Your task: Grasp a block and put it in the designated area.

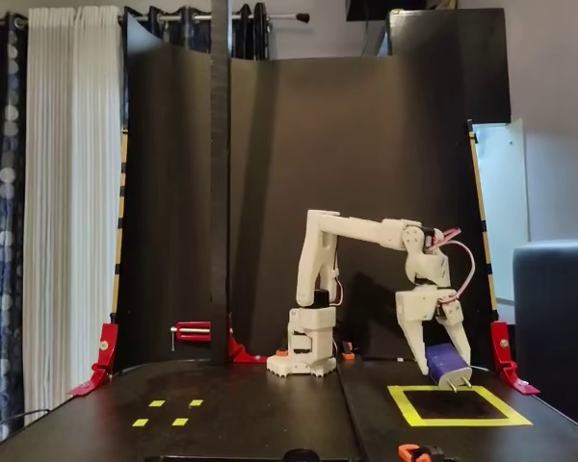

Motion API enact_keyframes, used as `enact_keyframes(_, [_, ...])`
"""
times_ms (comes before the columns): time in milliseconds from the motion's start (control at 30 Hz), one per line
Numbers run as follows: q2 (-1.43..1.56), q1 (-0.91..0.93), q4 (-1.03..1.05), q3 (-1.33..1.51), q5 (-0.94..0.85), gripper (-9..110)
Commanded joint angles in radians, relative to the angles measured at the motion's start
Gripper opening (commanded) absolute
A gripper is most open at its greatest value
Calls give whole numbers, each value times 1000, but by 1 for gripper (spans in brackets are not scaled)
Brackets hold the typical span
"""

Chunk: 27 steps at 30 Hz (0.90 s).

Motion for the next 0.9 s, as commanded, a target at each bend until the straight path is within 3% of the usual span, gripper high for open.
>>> enact_keyframes(0, [-14, -9, -21, -5, 11, 23])
enact_keyframes(867, [-163, -26, -58, -8, 17, 23])
